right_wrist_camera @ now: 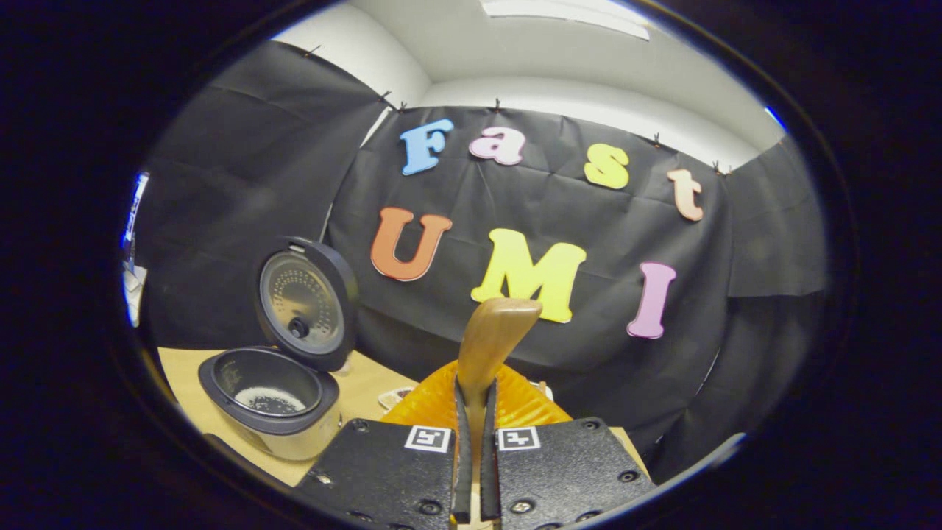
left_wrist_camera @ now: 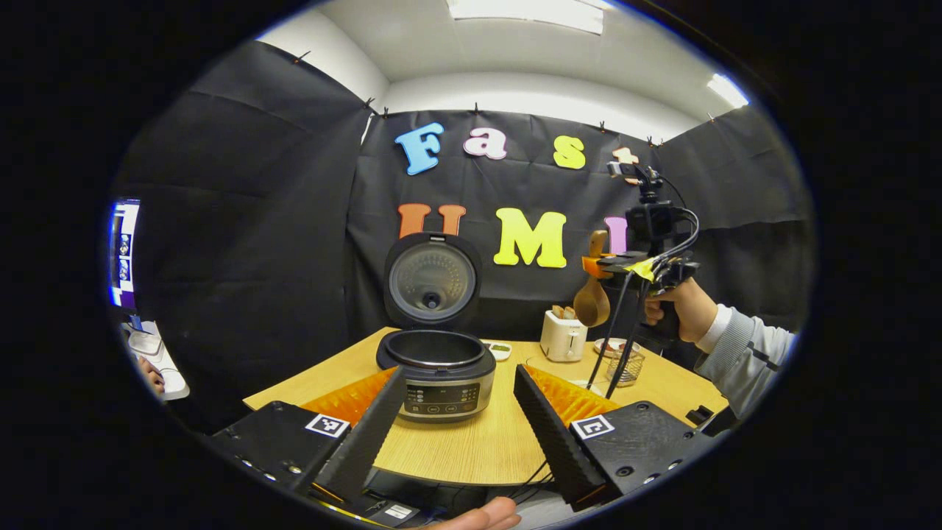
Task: Close the left gripper, press the button to open the rice cooker; take a wooden spoon from the chopstick holder with the right hand, scoop a spoonful of rice and pour it into the rice cooker, then put the wooden spoon back into the chopstick holder.
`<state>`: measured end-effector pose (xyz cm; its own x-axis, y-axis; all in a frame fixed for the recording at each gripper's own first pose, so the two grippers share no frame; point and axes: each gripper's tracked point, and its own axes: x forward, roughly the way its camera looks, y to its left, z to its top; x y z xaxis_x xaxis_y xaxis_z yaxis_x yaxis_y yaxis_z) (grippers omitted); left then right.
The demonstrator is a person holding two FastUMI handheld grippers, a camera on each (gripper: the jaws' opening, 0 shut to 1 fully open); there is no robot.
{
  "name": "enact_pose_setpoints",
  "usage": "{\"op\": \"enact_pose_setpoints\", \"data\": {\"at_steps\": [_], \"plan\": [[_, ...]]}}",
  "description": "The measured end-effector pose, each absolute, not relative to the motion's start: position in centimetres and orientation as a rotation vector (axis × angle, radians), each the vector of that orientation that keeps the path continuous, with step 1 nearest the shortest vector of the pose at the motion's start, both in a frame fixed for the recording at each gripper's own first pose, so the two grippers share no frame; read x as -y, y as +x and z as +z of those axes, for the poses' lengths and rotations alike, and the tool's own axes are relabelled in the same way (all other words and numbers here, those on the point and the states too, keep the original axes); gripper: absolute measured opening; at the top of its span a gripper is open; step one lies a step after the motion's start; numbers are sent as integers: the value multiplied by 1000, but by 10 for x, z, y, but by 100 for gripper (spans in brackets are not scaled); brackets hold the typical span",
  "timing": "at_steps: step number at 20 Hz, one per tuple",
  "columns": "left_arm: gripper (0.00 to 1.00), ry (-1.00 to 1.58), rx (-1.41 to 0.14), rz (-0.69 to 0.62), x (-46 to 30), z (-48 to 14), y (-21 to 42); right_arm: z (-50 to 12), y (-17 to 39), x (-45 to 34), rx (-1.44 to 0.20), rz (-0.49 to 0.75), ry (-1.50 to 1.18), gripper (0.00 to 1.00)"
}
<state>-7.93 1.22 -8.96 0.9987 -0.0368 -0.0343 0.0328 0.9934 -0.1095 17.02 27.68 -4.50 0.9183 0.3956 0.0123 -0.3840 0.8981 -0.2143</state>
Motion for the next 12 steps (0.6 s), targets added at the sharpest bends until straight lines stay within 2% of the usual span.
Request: {"op": "enact_pose_setpoints", "data": {"at_steps": [12], "plan": [[94,-133,49,-8,-3,-66,-67,-46,221,-119,26,230,-2,10]]}}
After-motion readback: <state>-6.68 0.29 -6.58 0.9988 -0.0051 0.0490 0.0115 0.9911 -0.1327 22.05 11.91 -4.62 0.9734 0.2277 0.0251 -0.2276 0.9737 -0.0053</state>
